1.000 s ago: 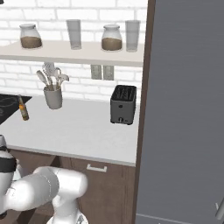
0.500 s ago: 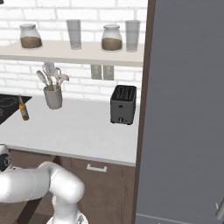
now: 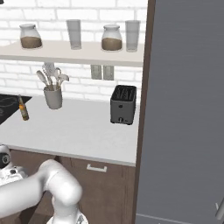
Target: Pick the peeler from the drawer and place it on the counter.
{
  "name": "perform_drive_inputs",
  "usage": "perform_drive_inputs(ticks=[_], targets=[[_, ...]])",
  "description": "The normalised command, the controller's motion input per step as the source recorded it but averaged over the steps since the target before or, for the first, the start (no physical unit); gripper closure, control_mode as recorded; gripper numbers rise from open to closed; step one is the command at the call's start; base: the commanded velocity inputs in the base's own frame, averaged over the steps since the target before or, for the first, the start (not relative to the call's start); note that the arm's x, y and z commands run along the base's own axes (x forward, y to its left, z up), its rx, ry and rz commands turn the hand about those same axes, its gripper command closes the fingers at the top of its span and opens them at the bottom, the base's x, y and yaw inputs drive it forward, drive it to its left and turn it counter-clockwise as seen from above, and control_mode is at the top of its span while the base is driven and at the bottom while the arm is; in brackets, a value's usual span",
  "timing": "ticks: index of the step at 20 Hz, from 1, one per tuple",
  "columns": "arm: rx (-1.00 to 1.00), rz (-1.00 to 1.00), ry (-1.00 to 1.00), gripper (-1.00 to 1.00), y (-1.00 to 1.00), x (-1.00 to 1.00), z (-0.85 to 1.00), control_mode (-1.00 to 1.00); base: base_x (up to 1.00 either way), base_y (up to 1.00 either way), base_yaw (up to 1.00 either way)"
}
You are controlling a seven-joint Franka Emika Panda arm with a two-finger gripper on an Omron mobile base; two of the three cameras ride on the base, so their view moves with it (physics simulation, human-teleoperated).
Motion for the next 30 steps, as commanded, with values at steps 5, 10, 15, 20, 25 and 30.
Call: perform_drive_inputs(ticks=[5,10,15,20,25,30], targets=[[-0.02,0.0,-0.09,1.0,0.0,-0.21,0.09,-1.0,0.0,0.0,0.0],[0.06,-0.07,-0.23,1.0,-0.17,-0.59,0.99,-1.0,0.0,0.0,0.0],[0.08,-0.12,-0.32,1.0,-0.38,-0.17,1.0,-1.0,0.0,0.0,0.0],[0.08,-0.12,-0.46,1.0,-0.25,0.0,1.0,-1.0,0.0,0.0,0.0],[0.07,-0.19,-0.48,1.0,-0.01,0.09,1.0,-1.0,0.0,0.0,0.0],[0.05,-0.25,-0.29,1.0,0.07,0.85,1.0,-1.0,0.0,0.0,0.0]])
